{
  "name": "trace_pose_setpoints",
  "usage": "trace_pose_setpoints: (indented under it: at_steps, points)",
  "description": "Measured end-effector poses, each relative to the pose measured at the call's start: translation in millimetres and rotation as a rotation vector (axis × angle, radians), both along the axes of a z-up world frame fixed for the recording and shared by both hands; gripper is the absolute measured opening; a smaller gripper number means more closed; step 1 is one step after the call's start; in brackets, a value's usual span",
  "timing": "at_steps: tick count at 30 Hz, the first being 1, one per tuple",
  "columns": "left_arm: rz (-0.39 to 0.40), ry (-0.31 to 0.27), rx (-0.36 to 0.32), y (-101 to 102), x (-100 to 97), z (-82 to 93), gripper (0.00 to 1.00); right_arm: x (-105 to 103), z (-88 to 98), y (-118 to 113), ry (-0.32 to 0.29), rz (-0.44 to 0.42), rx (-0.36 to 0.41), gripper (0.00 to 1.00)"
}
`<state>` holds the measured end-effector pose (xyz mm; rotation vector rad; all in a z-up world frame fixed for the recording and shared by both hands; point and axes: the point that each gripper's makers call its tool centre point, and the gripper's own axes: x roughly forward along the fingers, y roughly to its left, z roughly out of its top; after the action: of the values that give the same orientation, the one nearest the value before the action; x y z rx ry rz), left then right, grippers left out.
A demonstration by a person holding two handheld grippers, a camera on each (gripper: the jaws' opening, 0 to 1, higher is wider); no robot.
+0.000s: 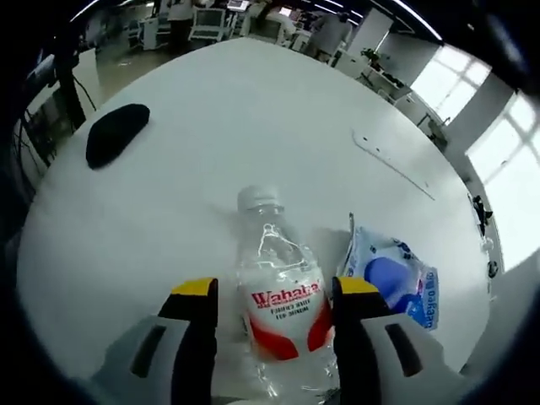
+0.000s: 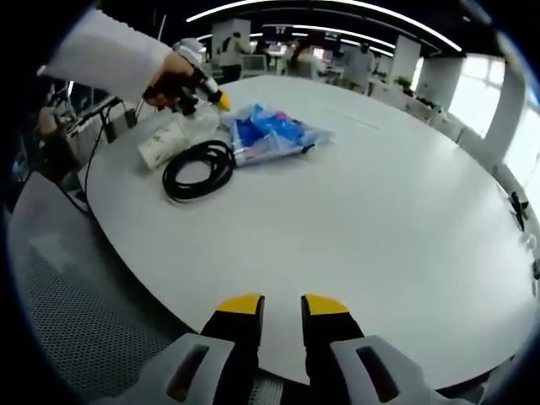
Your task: Arrange the tabletop items into an orderly group along one side of the table until the central work area is clear of visible clutter.
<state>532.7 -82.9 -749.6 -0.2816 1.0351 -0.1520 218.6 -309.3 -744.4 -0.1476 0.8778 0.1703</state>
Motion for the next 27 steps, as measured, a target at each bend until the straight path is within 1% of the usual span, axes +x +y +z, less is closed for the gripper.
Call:
trace_pose_setpoints:
  at_steps: [2, 3, 4, 5, 10, 12, 15, 18, 19, 20, 24, 27]
  points:
    - [0.000, -0.013, -0.012, -2.4, 3.4, 0.2, 0.51, -0.1, -0.1, -0.4, 0.000, -0.002, 0.001, 0.15]
    - [0.000, -0.017, -0.035, -5.4, 3.8, 0.5, 0.47, -0.3, -0.3, -0.5, 0.001, -0.003, 0.002, 0.15]
    - [0.021, -0.015, -0.060, -5.4, 4.3, -0.3, 0.47, -0.7, -1.0, -0.4, 0.004, -0.004, 0.004, 0.15]
    - [0.034, -0.013, -0.060, 0.4, 3.3, -1.3, 0.46, -1.0, -1.7, -0.3, 0.007, -0.004, 0.007, 0.15]
    - [0.053, -0.024, -0.091, 4.1, 3.6, -1.7, 0.44, 0.1, 0.2, -1.0, -0.003, -0.013, 0.009, 0.15]
    - [0.084, -0.027, -0.118, 6.4, 3.8, -1.1, 0.43, 0.6, 0.3, -1.2, -0.007, -0.013, 0.009, 0.15]
    - [0.093, -0.018, -0.148, 11.6, 2.1, -1.7, 0.42, 1.1, 1.0, -1.4, -0.008, -0.017, 0.011, 0.15]
    - [0.166, -0.016, -0.216, 16.3, 0.8, 0.9, 0.41, 2.0, 1.7, -1.3, -0.013, -0.016, 0.012, 0.15]
    - [0.196, -0.019, -0.236, 21.5, 0.3, 1.1, 0.41, 2.0, 1.7, -1.0, -0.013, -0.015, 0.013, 0.15]
    - [0.202, -0.018, -0.241, 22.5, -1.3, 1.3, 0.40, 2.0, 1.6, -0.8, -0.012, -0.015, 0.014, 0.15]
    - [0.202, -0.026, -0.257, 25.7, -6.3, 6.9, 0.39, 2.8, 2.4, -0.1, -0.018, -0.013, 0.015, 0.15]
    - [0.146, -0.063, -0.243, 23.8, -4.6, 16.6, 0.38, 3.1, 3.0, 0.2, -0.019, -0.010, 0.014, 0.15]
